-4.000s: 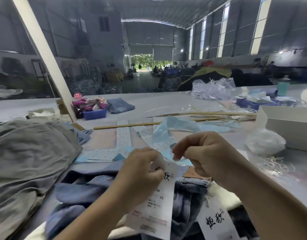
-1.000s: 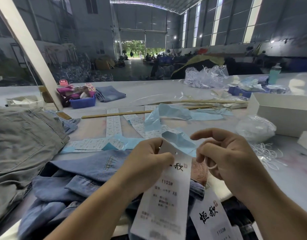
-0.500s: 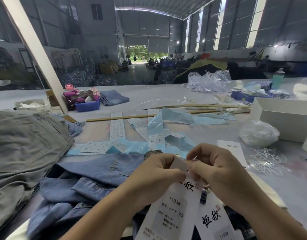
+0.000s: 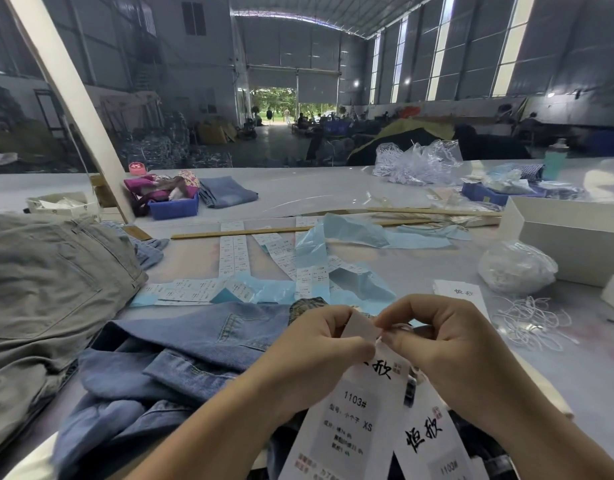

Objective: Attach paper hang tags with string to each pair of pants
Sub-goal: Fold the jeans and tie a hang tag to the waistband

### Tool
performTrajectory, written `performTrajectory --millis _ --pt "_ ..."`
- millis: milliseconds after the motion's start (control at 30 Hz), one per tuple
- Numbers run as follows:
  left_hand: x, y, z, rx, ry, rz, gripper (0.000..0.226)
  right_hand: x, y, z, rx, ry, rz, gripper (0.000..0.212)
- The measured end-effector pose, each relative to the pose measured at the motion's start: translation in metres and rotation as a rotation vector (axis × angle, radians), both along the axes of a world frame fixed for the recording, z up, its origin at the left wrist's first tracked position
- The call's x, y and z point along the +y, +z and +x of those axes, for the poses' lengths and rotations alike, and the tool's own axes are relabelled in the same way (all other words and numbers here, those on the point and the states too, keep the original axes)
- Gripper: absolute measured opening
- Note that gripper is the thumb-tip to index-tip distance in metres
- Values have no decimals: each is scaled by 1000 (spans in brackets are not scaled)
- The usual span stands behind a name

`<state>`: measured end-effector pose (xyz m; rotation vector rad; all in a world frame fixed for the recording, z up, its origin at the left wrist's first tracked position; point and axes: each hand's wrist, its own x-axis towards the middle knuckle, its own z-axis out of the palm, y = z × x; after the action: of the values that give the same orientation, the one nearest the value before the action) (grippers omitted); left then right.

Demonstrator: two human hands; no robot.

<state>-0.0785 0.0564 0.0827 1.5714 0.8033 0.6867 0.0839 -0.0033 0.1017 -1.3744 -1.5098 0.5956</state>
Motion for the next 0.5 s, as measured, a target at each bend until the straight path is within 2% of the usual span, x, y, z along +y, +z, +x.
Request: performTrajectory --millis 233,500 --pt "-2 0 -2 1 4 18 13 -3 -3 -5 -85 -75 135 23" --pt "-4 3 -1 10 -5 2 16 -5 -6 -7 -280 -179 315 23"
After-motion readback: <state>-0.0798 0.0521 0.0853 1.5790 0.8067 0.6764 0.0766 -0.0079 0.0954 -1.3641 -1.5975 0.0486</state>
